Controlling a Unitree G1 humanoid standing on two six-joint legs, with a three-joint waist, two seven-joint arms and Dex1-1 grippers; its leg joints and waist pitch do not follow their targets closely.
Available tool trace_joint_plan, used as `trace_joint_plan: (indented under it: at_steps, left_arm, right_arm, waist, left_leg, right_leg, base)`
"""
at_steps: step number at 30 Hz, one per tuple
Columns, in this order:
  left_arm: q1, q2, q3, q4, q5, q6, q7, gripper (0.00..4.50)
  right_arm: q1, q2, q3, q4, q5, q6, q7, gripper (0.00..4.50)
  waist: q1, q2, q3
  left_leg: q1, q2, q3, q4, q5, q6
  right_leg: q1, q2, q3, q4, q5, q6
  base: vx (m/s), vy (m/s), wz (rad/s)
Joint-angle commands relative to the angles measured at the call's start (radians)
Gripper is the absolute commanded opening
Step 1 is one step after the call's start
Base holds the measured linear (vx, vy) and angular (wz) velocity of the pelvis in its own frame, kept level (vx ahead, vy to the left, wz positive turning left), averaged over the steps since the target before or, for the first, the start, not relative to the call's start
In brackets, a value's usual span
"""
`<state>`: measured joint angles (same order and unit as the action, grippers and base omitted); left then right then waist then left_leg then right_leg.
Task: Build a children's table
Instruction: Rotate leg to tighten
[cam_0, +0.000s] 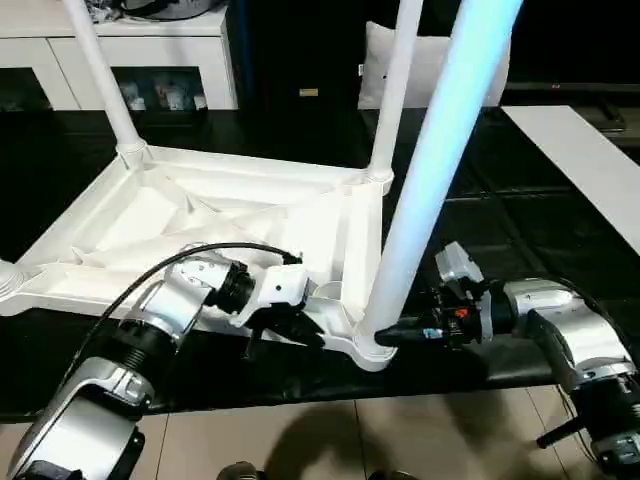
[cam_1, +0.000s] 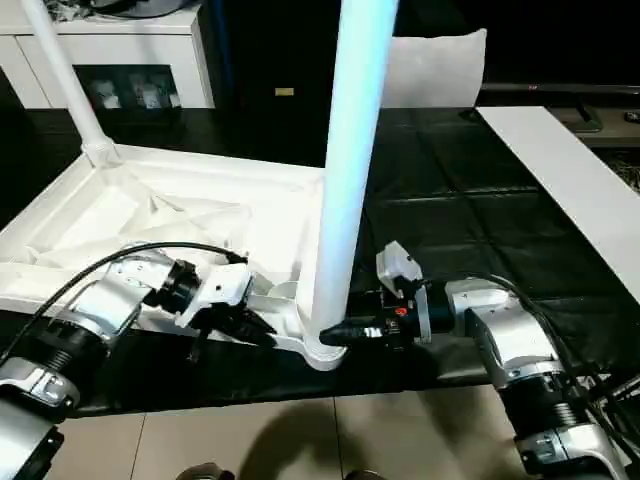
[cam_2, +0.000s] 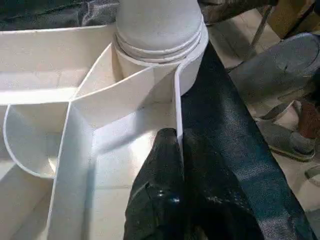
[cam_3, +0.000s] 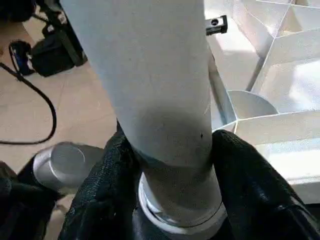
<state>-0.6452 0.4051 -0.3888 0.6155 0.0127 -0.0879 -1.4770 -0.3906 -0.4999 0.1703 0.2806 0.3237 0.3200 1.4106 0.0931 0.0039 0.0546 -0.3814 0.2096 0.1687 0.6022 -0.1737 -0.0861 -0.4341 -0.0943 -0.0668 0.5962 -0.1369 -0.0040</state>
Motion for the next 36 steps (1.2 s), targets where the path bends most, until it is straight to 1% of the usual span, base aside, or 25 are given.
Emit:
trace_joint_plan:
  at_steps: [1,3,4,5,6,7,8,9,10,12,13,14,15,16,17,18,21,22,23,25,31,32,34,35,36]
  left_arm:
    - [-0.023,-0.027,0.009,-0.003,-0.006,0.027,0.032,0.0]
    - [-0.025,-0.047,0.019,-0.015,0.002,0.082,0.091,0.0]
    - [-0.025,-0.057,0.023,-0.021,0.003,0.106,0.113,0.0]
    - [-0.027,-0.072,0.029,-0.03,0.004,0.143,0.146,0.0]
    - [-0.029,-0.084,0.034,-0.037,0.004,0.17,0.17,0.0]
    - [-0.032,-0.112,0.046,-0.05,0.0,0.209,0.216,0.0]
    - [-0.032,-0.121,0.05,-0.055,-0.003,0.224,0.231,0.0]
    - [-0.034,-0.142,0.052,-0.068,-0.008,0.254,0.252,0.0]
    - [-0.037,-0.166,0.052,-0.08,-0.012,0.29,0.272,0.0]
    - [-0.044,-0.196,0.057,-0.085,-0.008,0.324,0.311,0.0]
    - [-0.05,-0.21,0.061,-0.08,-0.002,0.336,0.339,0.0]
    - [-0.056,-0.225,0.067,-0.072,0.004,0.345,0.372,0.0]
    - [-0.067,-0.253,0.082,-0.057,0.014,0.358,0.437,0.0]
    - [-0.078,-0.275,0.098,-0.04,0.022,0.366,0.499,0.0]
    - [-0.089,-0.298,0.115,-0.024,0.035,0.373,0.569,0.0]
    - [-0.094,-0.307,0.12,-0.017,0.042,0.373,0.6,0.0]
    - [-0.094,-0.331,0.124,-0.02,0.056,0.37,0.663,0.0]
    - [-0.092,-0.332,0.124,-0.024,0.055,0.372,0.664,0.0]
    - [-0.086,-0.33,0.121,-0.037,0.055,0.375,0.655,0.0]
    - [-0.077,-0.319,0.117,-0.05,0.057,0.37,0.633,0.0]
    - [-0.067,-0.287,0.111,-0.048,0.056,0.336,0.599,0.0]
    - [-0.054,-0.255,0.106,-0.055,0.049,0.311,0.552,0.0]
    - [-0.046,-0.232,0.102,-0.06,0.042,0.294,0.511,0.0]
    - [-0.042,-0.218,0.099,-0.06,0.04,0.279,0.484,0.0]
    - [-0.041,-0.215,0.098,-0.06,0.039,0.276,0.478,0.0]
  right_arm:
    - [0.014,0.025,-0.016,-0.058,0.063,0.06,-0.033,1.95]
    - [0.031,0.053,-0.032,-0.093,0.064,0.099,-0.122,1.94]
    - [0.034,0.067,-0.035,-0.1,0.051,0.101,-0.166,1.94]
    - [0.034,0.089,-0.038,-0.101,0.018,0.097,-0.237,1.94]
    - [0.032,0.106,-0.04,-0.099,-0.009,0.093,-0.291,1.94]
    - [0.02,0.143,-0.053,-0.089,-0.042,0.121,-0.396,1.94]
    - [0.016,0.157,-0.059,-0.087,-0.048,0.137,-0.43,1.93]
    - [0.005,0.184,-0.069,-0.078,-0.072,0.149,-0.501,1.93]
    - [-0.009,0.213,-0.076,-0.066,-0.094,0.169,-0.568,1.93]
    - [-0.023,0.248,-0.089,-0.055,-0.123,0.196,-0.66,1.93]
    - [-0.03,0.264,-0.098,-0.051,-0.136,0.209,-0.712,1.92]
    - [-0.037,0.282,-0.106,-0.045,-0.147,0.219,-0.761,1.91]
    - [-0.046,0.316,-0.121,-0.041,-0.158,0.236,-0.84,1.91]
    - [-0.053,0.343,-0.136,-0.037,-0.164,0.243,-0.899,1.91]
    - [-0.06,0.374,-0.154,-0.036,-0.173,0.248,-0.962,1.91]
    - [-0.063,0.388,-0.16,-0.035,-0.177,0.248,-0.987,1.91]
    - [-0.069,0.413,-0.157,-0.033,-0.202,0.166,-1.019,1.91]
    - [-0.07,0.415,-0.159,-0.032,-0.199,0.15,-1.016,2.25]
    - [-0.073,0.42,-0.174,-0.029,-0.176,0.112,-0.997,2.25]
    - [-0.072,0.405,-0.18,-0.036,-0.156,0.113,-0.957,2.62]
    - [-0.055,0.353,-0.178,-0.048,-0.144,0.111,-0.883,3.06]
    - [-0.047,0.3,-0.177,-0.037,-0.138,0.084,-0.807,3.14]
    - [-0.045,0.256,-0.178,-0.027,-0.125,0.061,-0.733,3.41]
    - [-0.046,0.228,-0.182,-0.021,-0.116,0.054,-0.692,3.46]
    - [-0.045,0.222,-0.182,-0.021,-0.114,0.053,-0.682,3.49]
  waist:
    - [0.0,-0.012,-0.074]
    - [0.0,-0.007,-0.073]
    - [-0.002,-0.009,-0.07]
    - [-0.006,-0.011,-0.069]
    - [-0.012,-0.01,-0.066]
    - [-0.015,-0.005,-0.065]
    - [-0.025,-0.011,-0.065]
    - [-0.034,-0.012,-0.065]
    - [-0.04,-0.009,-0.066]
    - [-0.066,-0.008,-0.067]
    - [-0.071,-0.007,-0.067]
    - [-0.078,-0.003,-0.067]
    - [-0.085,-0.003,-0.066]
    - [-0.088,0.004,-0.066]
    - [-0.093,-0.001,-0.069]
    - [-0.093,0.001,-0.069]
    - [-0.09,0.005,-0.076]
    - [-0.089,0.004,-0.077]
    - [-0.088,0.004,-0.078]
    - [-0.083,0.002,-0.08]
    - [-0.065,0.003,-0.086]
    - [-0.062,0.003,-0.086]
    - [-0.054,0.002,-0.089]
    - [-0.051,0.007,-0.087]
    - [-0.049,0.006,-0.087]
  left_leg:
    - [0.012,0.012,0.011,-0.072,-0.245,0.05]
    - [0.016,0.011,0.009,-0.074,-0.26,0.04]
    - [0.015,0.01,0.009,-0.075,-0.272,0.036]
    - [0.014,0.008,0.006,-0.077,-0.282,0.024]
    - [0.018,0.004,0.005,-0.075,-0.306,0.014]
    - [0.018,0.001,0.004,-0.075,-0.313,0.007]
    - [0.011,-0.005,0.001,-0.075,-0.319,-0.001]
    - [0.012,-0.007,-0.002,-0.074,-0.322,-0.005]
    - [0.012,-0.008,-0.003,-0.073,-0.329,-0.003]
    - [0.007,-0.01,-0.008,-0.074,-0.347,-0.001]
    - [0.005,-0.01,-0.01,-0.075,-0.346,0.002]
    - [0.005,-0.009,-0.011,-0.077,-0.351,0.006]
    - [0.011,-0.011,-0.01,-0.074,-0.362,0.011]
    - [0.015,-0.012,-0.01,-0.074,-0.371,0.012]
    - [0.016,-0.013,-0.01,-0.071,-0.374,0.013]
    - [0.017,-0.013,-0.009,-0.072,-0.377,0.02]
    - [0.014,-0.004,-0.011,-0.078,-0.353,0.033]
    - [0.008,-0.001,-0.01,-0.081,-0.333,0.039]
    - [0.008,-0.002,-0.007,-0.08,-0.325,0.044]
    - [0.008,-0.002,-0.003,-0.077,-0.291,0.059]
    - [0.004,0.001,0.002,-0.072,-0.2,0.084]
    - [0.005,0.002,0.003,-0.071,-0.191,0.085]
    - [0.004,0.002,0.003,-0.069,-0.172,0.092]
    - [0.007,0.005,0.004,-0.07,-0.172,0.098]
    - [0.007,0.005,0.005,-0.069,-0.177,0.1]
  right_leg:
    - [0.065,-0.034,0.028,-0.072,-0.355,-0.188]
    - [0.062,-0.034,0.027,-0.074,-0.387,-0.176]
    - [0.061,-0.033,0.026,-0.078,-0.41,-0.169]
    - [0.063,-0.036,0.024,-0.082,-0.455,-0.149]
    - [0.055,-0.035,0.021,-0.09,-0.516,-0.126]
    - [0.056,-0.034,0.018,-0.093,-0.545,-0.113]
    - [0.063,-0.035,0.011,-0.102,-0.6,-0.079]
    - [0.061,-0.035,0.006,-0.108,-0.633,-0.056]
    - [0.06,-0.034,0.005,-0.11,-0.637,-0.053]
    - [0.065,-0.032,-0.005,-0.115,-0.639,-0.045]
    - [0.067,-0.032,-0.005,-0.116,-0.63,-0.045]
    - [0.067,-0.03,-0.008,-0.119,-0.612,-0.049]
    - [0.061,-0.029,-0.011,-0.126,-0.608,-0.054]
    - [0.058,-0.028,-0.012,-0.126,-0.604,-0.06]
    - [0.058,-0.027,-0.015,-0.128,-0.592,-0.067]
    - [0.058,-0.027,-0.016,-0.131,-0.585,-0.07]
    - [0.065,-0.031,-0.011,-0.122,-0.49,-0.099]
    - [0.069,-0.031,-0.007,-0.114,-0.424,-0.121]
    - [0.069,-0.033,-0.003,-0.11,-0.384,-0.14]
    - [0.072,-0.033,0.001,-0.102,-0.34,-0.166]
    - [0.078,-0.035,0.005,-0.086,-0.229,-0.207]
    - [0.078,-0.035,0.005,-0.086,-0.225,-0.212]
    - [0.083,-0.035,0.005,-0.08,-0.197,-0.219]
    - [0.08,-0.034,0.006,-0.08,-0.18,-0.227]
    - [0.081,-0.034,0.006,-0.079,-0.179,-0.231]
  base:
    - [0.0,0.0,0.0]
    - [0.0,0.0,0.0]
    - [0.0,0.0,0.0]
    - [0.0,0.0,0.0]
    - [0.0,0.0,0.0]
    - [0.0,0.0,0.0]
    - [0.0,0.0,0.0]
    - [0.0,0.0,0.0]
    - [0.0,0.0,0.0]
    - [0.0,0.0,0.0]
    - [0.0,0.0,0.0]
    - [0.0,0.0,0.0]
    - [0.0,0.0,0.0]
    - [0.0,0.0,0.0]
    - [0.0,0.0,0.0]
    - [0.0,0.0,0.0]
    - [0.0,0.0,0.0]
    - [0.0,0.0,0.0]
    - [0.0,0.0,0.0]
    - [0.0,0.0,0.0]
    - [0.0,0.0,0.0]
    - [0.0,0.0,0.0]
    - [0.0,0.0,0.0]
    - [0.0,0.0,0.0]
    - [0.0,0.0,0.0]
